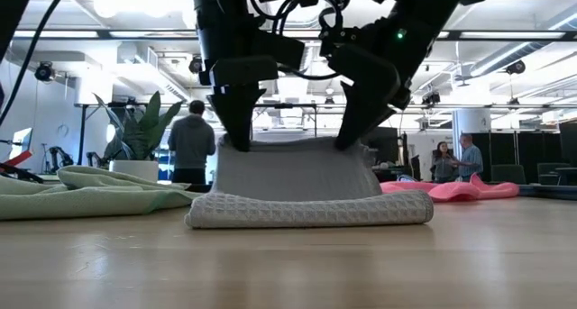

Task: Fold microfiber towels
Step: Fold the gray microfiber cloth, then put the folded gray microfiber cloth into the transparent bin

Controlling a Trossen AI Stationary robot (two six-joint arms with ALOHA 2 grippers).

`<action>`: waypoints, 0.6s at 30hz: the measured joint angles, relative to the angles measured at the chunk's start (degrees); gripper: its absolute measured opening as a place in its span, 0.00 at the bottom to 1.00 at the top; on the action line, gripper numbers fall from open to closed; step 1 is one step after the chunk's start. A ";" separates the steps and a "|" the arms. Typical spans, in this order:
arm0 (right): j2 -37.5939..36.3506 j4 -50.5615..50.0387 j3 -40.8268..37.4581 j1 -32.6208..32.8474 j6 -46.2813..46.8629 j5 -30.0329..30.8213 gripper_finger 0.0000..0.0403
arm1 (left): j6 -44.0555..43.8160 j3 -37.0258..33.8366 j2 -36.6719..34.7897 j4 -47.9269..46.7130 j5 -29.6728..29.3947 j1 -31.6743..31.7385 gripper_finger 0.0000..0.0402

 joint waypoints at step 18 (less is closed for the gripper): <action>-8.36 -17.20 0.40 1.67 -0.22 -9.57 0.36 | -0.48 1.35 -2.98 -2.02 7.50 -3.37 0.37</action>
